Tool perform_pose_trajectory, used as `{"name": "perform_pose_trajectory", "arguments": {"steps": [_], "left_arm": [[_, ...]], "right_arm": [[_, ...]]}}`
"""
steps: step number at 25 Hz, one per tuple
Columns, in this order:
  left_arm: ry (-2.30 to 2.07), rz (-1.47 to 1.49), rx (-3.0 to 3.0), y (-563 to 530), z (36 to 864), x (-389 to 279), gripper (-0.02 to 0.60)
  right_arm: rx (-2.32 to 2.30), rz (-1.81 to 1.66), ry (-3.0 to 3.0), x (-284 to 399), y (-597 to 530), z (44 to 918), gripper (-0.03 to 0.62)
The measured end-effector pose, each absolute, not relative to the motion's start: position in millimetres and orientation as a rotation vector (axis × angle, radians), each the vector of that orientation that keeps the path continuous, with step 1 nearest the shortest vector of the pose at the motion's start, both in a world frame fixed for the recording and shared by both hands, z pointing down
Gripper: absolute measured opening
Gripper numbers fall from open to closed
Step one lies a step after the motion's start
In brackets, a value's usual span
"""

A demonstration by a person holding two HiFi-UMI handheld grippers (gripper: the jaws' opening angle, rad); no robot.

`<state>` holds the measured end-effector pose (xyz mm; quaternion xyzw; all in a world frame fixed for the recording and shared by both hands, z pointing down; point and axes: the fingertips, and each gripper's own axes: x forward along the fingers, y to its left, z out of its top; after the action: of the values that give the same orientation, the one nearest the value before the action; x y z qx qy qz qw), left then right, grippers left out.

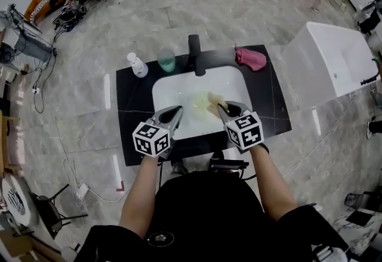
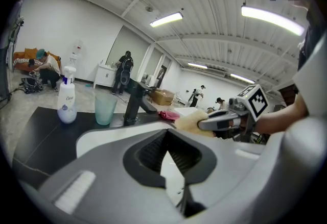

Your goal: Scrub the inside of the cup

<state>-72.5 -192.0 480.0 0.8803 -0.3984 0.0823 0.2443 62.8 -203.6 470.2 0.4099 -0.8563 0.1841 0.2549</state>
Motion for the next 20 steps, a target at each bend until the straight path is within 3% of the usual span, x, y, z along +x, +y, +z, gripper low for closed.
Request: {"name": "perform_pose_trajectory", "arguments": {"steps": [14,20], "left_arm": [[-1.192,0.196,2.408,-207.3,479.4,-48.6,0.000],[-1.244,0.328,2.408,-220.2,487.2,-37.4,0.002]], "right_arm": [[1.035,0.522,-2.335,86.3,-205.1,478.3,0.043],[0.934,0.525,-2.350,105.9,-210.4,482.9,0.043]]}}
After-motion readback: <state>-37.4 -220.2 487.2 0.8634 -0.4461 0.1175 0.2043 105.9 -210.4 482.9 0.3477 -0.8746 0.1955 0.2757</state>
